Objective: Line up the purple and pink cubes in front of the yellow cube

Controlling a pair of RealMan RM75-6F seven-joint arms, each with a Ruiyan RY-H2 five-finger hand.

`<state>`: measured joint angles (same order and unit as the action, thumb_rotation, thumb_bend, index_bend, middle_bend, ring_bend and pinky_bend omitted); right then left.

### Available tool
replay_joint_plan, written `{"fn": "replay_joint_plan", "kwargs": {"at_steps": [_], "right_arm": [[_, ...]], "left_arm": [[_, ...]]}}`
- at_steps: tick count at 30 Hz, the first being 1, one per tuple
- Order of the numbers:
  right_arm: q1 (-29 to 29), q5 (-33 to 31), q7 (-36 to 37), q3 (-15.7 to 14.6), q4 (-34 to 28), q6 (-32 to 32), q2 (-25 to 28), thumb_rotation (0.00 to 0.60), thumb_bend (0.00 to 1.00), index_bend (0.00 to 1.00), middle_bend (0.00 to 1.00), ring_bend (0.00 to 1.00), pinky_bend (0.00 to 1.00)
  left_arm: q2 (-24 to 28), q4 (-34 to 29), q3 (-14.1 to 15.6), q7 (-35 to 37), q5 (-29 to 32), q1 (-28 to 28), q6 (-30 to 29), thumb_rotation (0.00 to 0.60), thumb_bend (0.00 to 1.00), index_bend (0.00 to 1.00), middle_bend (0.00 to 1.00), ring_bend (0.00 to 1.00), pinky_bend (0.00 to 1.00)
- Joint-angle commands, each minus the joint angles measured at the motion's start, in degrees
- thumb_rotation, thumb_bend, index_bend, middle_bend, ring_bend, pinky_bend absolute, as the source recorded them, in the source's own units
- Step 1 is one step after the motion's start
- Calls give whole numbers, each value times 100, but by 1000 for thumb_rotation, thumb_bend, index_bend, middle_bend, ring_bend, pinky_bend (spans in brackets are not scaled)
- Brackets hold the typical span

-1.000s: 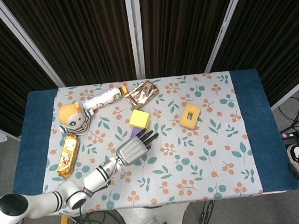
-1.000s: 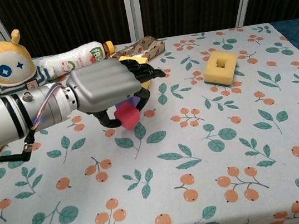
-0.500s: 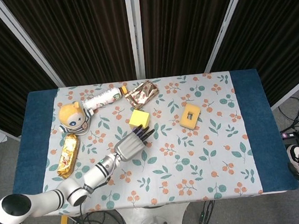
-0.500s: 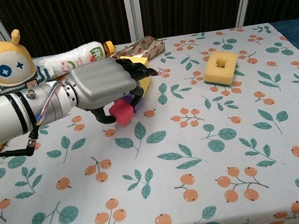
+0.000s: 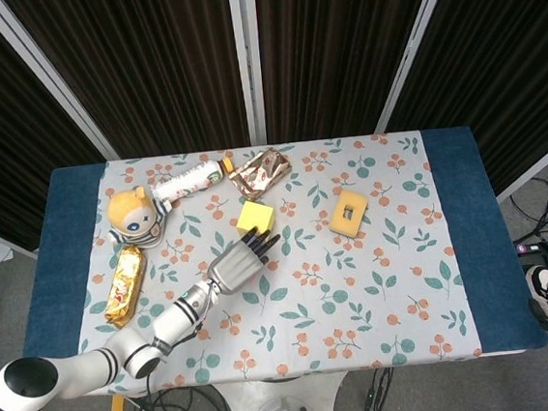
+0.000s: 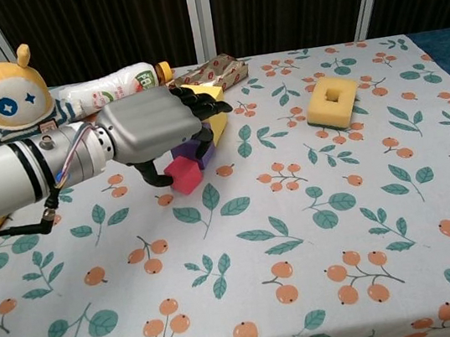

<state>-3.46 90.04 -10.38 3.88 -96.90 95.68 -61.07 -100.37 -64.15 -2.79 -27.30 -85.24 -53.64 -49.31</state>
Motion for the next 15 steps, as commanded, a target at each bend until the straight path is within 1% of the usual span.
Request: {"fn": "replay_joint_plan", "kwargs": {"at_steps": [1, 4, 10, 12, 14, 15], "right_arm": [[-1, 4, 4, -1, 6, 2, -3, 600, 150, 109, 120, 59, 188], [-2, 13, 4, 0, 3, 8, 2, 600, 150, 109, 120, 60, 188], [3, 45, 10, -10, 15, 3, 2, 600, 150, 109, 120, 59, 188], [19, 59, 12, -12, 17, -20, -7, 600, 150, 109, 120, 59, 188], [22, 74, 5, -11, 16, -14, -11, 600, 150, 109, 120, 59, 188], [20, 78, -1, -10, 12, -6, -10, 600, 150, 109, 120, 59, 188]], "left_arm": [[-1, 0, 9, -9, -8, 9, -17, 600, 226, 450, 61, 20, 132], [24, -64, 19, 41, -32, 42, -82, 600, 196, 445, 61, 20, 132], [209, -458, 163, 478, -413, 246, -661, 600, 148, 431, 61, 20, 132], [187, -423, 235, 654, -615, 295, -884, 600, 115, 395, 60, 20, 132], [121, -321, 288, 814, -763, 324, -1033, 600, 51, 303, 47, 19, 132], [76, -271, 297, 861, -812, 336, -1097, 600, 33, 277, 41, 19, 132]]}}
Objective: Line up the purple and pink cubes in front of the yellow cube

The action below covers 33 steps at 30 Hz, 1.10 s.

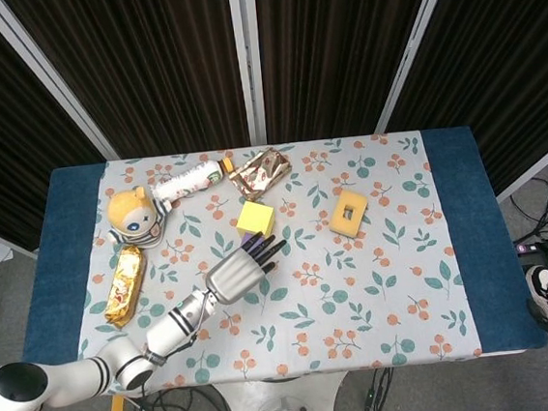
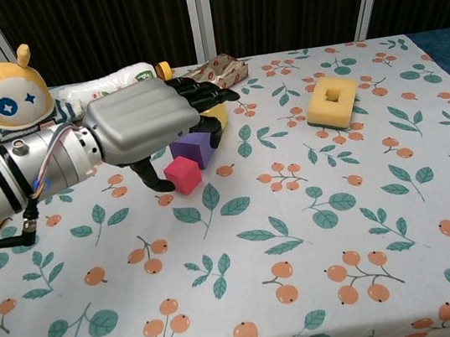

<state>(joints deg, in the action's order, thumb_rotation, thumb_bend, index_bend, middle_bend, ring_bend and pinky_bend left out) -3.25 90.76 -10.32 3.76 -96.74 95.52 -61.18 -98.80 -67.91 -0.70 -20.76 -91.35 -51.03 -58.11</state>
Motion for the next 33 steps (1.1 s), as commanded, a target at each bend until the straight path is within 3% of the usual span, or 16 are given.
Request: {"fn": "replay_joint_plan", "kwargs": {"at_steps": [1, 6, 17, 33], "right_arm": [[-6, 9, -14, 3, -8, 19, 2, 600, 150, 109, 120, 59, 188], [-32, 37, -48, -10, -30, 63, 4, 600, 150, 109, 119, 59, 188], [-62, 29, -53, 0, -45, 107, 35, 600, 150, 109, 119, 59, 188], [-110, -12, 63, 7, 47, 153, 35, 600, 150, 109, 119, 60, 188]], "left_arm": [[-133, 150, 86, 245, -238, 84, -274, 600, 12, 237, 30, 19, 132], [-500, 369, -63, 363, -270, 26, -353, 600, 0, 193, 20, 20, 132], [-1019, 805, -581, -124, 224, -316, 235, 600, 0, 193, 20, 20, 132], [-1230, 1118, -849, -928, 880, -396, 637, 600, 0, 193, 20, 20, 132]]}}
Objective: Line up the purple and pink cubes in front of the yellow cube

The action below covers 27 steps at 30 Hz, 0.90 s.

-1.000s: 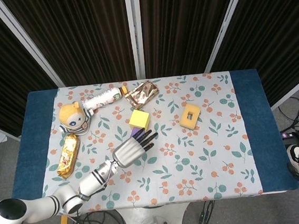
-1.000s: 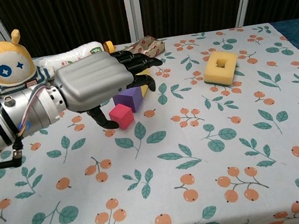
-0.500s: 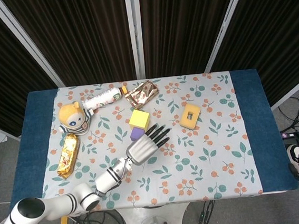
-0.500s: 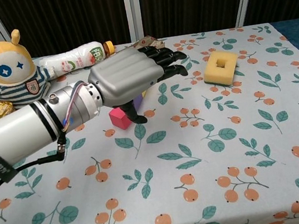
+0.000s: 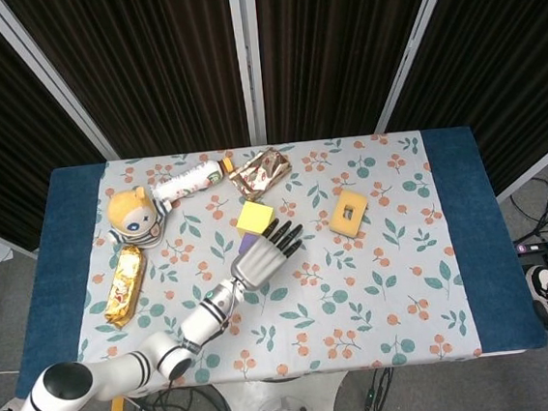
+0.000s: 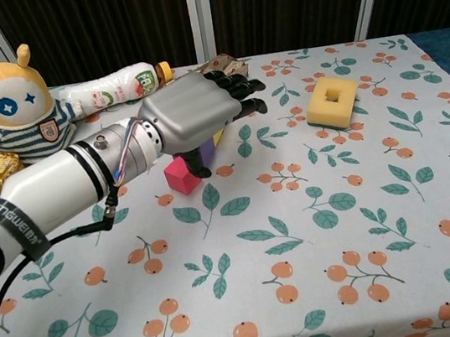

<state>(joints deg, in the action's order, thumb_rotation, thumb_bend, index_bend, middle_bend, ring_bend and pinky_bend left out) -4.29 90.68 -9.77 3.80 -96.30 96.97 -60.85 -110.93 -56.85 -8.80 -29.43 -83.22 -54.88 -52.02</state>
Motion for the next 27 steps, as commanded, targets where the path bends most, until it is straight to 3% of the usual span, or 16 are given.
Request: {"fn": "replay_joint_plan", "kwargs": {"at_steps": [1, 27], "right_arm": [[-10, -6, 16, 2, 6, 13, 2, 600, 150, 109, 119, 60, 188], [-88, 34, -3, -10, -18, 115, 24, 600, 150, 109, 119, 59, 188]], "left_arm": [[-19, 21, -44, -96, 83, -18, 34, 600, 0, 194, 20, 19, 132], [-56, 191, -73, -447, 335, -169, 125, 600, 0, 193, 20, 20, 132]]}}
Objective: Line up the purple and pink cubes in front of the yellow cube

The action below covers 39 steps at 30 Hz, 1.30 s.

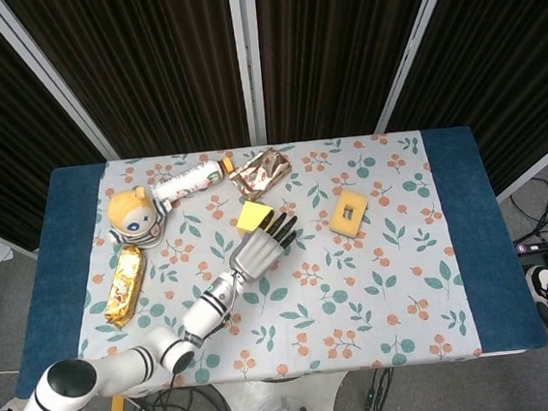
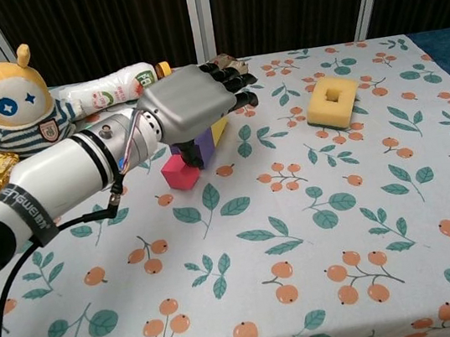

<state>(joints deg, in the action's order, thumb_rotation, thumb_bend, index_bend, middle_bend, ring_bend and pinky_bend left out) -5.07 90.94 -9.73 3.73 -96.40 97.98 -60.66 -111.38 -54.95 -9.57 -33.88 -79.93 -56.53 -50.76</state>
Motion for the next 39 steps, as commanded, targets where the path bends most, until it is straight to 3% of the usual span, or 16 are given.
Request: {"fn": "replay_joint_plan", "kwargs": {"at_steps": [1, 10, 20, 39], "right_arm": [[-16, 13, -6, -6, -9, 21, 5, 600, 150, 109, 119, 59, 188], [-28, 42, 31, -16, 18, 30, -3, 600, 150, 109, 119, 59, 188], [17, 105, 65, -11, 56, -6, -30, 600, 150, 109, 119, 59, 188], [10, 163, -153, -20, -97, 10, -18, 600, 150, 109, 118, 59, 188]], "left_arm": [[-20, 6, 7, -5, 8, -8, -3, 600, 0, 193, 20, 20, 132], [211, -530, 187, 103, -222, 100, -285, 600, 0, 193, 20, 20, 132], [1015, -1460, 730, -68, -584, 520, -617, 600, 0, 193, 19, 19, 132], [531, -526, 699, 317, -715, 566, -618, 600, 0, 163, 0, 20, 132]]}}
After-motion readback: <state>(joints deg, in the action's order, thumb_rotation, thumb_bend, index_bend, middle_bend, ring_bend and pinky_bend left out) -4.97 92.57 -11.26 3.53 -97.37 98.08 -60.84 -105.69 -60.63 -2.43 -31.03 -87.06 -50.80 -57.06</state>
